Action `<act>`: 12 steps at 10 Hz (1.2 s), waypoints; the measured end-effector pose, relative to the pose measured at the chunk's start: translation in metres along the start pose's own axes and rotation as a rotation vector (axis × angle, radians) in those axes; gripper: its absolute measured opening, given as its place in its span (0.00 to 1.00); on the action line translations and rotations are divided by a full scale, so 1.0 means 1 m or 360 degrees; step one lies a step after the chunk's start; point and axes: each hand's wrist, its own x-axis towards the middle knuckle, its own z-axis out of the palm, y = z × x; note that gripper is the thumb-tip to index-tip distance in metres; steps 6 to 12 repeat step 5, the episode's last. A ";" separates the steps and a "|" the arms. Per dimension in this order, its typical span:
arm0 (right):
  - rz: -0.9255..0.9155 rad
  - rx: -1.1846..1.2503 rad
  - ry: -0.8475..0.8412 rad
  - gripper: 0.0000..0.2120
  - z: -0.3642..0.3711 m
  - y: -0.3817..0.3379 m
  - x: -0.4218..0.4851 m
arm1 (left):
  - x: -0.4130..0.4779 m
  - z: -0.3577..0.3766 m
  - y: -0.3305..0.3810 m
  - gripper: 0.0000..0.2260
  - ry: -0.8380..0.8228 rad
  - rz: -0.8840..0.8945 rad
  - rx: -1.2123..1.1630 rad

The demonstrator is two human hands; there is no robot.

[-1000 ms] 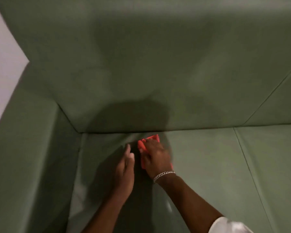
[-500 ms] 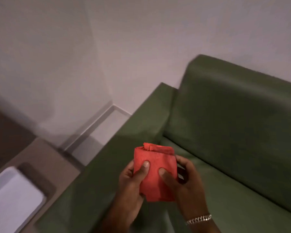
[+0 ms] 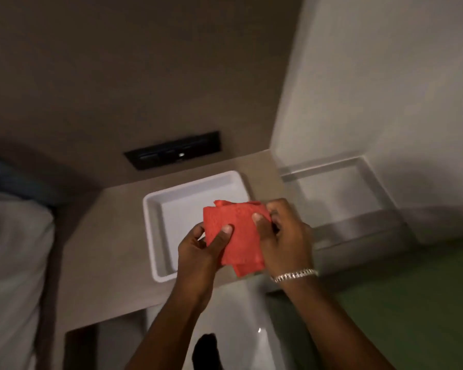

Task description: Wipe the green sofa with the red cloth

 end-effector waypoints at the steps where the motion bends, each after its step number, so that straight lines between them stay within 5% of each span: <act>1: 0.0047 -0.0168 -0.0212 0.10 0.099 0.016 0.026 | 0.071 -0.053 -0.024 0.16 0.0276 -0.0047 0.0129; 3: -0.0109 -0.0565 -0.0444 0.20 0.205 0.073 0.037 | 0.164 -0.106 -0.077 0.10 0.0298 -0.0111 0.0607; 5: 0.0240 -0.0767 -0.0392 0.16 0.210 0.084 0.044 | 0.169 -0.124 -0.073 0.13 0.0160 -0.0010 0.1067; 12: 0.0240 -0.0767 -0.0392 0.16 0.210 0.084 0.044 | 0.169 -0.124 -0.073 0.13 0.0160 -0.0010 0.1067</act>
